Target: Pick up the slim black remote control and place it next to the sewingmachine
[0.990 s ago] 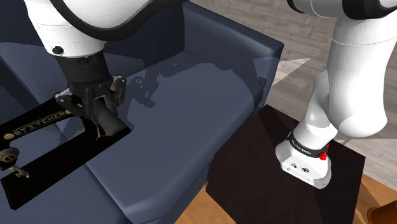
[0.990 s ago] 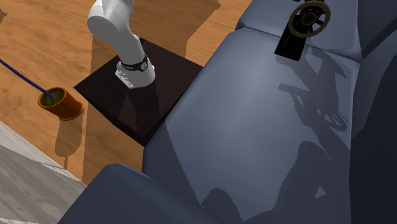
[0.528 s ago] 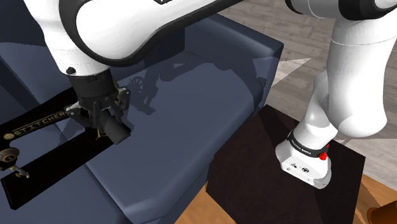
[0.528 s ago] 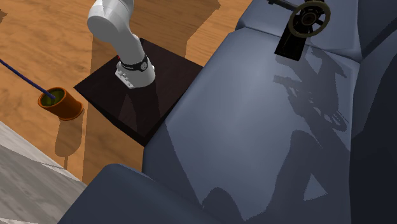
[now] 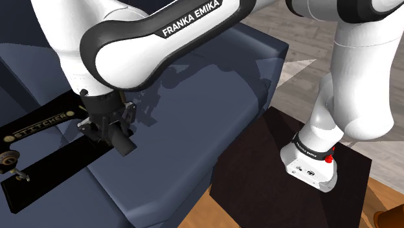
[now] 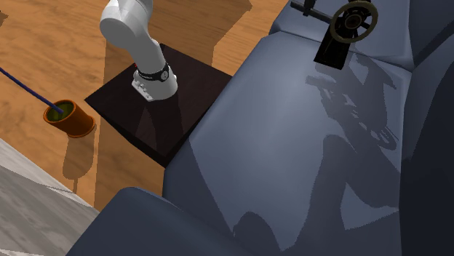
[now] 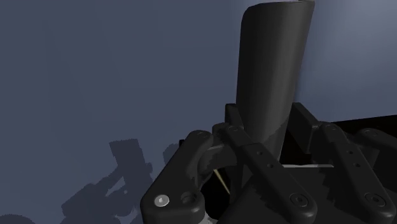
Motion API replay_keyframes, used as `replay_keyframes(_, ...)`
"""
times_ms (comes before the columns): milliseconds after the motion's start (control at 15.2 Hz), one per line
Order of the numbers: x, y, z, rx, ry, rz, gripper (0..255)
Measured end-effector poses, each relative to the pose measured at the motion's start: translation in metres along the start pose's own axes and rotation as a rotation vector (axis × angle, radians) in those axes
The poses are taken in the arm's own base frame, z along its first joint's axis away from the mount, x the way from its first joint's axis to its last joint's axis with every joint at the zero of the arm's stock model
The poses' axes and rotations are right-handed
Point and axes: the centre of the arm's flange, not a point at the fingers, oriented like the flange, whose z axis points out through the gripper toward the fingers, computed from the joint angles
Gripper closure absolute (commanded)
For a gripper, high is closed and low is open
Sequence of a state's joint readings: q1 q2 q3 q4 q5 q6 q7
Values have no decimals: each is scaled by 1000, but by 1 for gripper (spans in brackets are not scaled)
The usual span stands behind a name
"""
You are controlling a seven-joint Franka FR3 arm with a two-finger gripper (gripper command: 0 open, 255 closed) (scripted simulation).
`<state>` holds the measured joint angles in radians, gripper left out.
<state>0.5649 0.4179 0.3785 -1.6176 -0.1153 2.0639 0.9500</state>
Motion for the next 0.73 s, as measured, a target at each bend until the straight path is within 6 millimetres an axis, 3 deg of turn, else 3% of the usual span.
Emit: replay_keyframes(726, 1, 4, 57, 0, 0, 0, 255)
